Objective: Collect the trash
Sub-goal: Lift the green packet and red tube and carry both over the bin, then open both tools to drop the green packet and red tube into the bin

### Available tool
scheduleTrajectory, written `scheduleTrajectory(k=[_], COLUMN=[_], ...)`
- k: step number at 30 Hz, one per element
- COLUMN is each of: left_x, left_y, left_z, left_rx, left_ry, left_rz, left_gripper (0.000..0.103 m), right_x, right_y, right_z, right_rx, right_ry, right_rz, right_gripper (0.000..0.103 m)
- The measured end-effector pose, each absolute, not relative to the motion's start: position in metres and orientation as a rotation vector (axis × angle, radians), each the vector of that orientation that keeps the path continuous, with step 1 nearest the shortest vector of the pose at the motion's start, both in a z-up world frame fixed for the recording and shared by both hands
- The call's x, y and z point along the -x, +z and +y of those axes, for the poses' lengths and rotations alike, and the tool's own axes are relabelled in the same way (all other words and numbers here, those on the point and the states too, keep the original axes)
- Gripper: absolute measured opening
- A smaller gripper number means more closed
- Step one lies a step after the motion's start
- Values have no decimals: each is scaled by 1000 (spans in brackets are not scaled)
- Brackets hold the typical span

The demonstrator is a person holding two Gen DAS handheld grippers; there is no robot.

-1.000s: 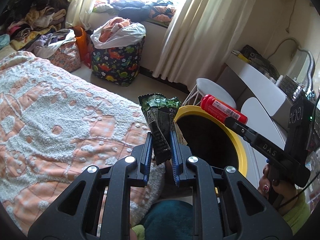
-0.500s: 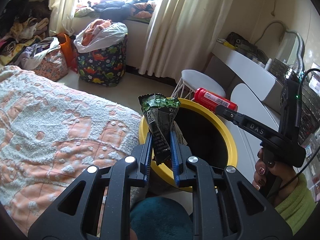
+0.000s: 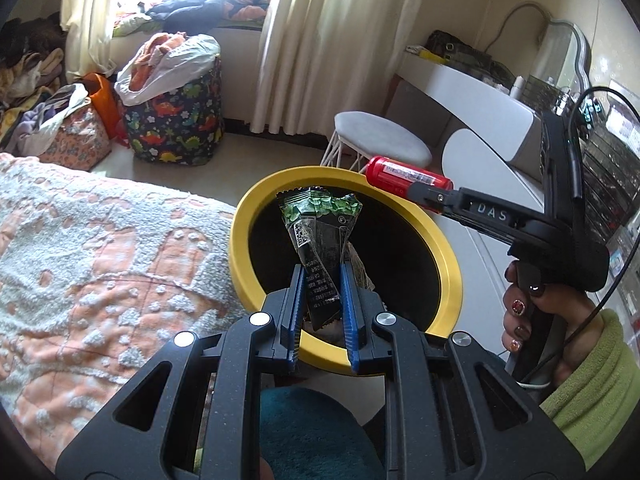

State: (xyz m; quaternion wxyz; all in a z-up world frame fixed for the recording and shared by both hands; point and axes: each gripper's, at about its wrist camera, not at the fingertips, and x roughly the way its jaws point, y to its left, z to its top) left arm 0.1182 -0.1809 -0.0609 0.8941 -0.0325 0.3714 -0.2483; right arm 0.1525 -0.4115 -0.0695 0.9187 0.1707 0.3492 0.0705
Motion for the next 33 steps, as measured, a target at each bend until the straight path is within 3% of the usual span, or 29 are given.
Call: scheduleTrajectory(k=[17, 23, 27, 29, 31, 33], left_x=[-145, -152, -153, -154, -155, -155], left_y=[-94, -101, -103, -103, -102, -100], left_z=[-224, -233, -230, -228, -225, -222], left_rx=[2, -26, -22, -15, -7, 3], left_ry=[-569, -558, -549, -539, -526, -523], left_rz=[883, 905, 912, 912, 913, 910], left_gripper=[12, 18, 42, 48, 63, 69], right_x=[-162, -166, -166, -165, -164, -161], right_y=[-88, -93, -94, -92, -90, -87], right_z=[-426, -425, -425, -426, -426, -426], right_rx=[-415, -417, -420, -423, -421, -420], right_ry=[124, 128, 124, 121, 113, 109], right_rz=[800, 841, 856, 859, 860, 857], right_gripper=[27, 33, 40, 48, 51, 54])
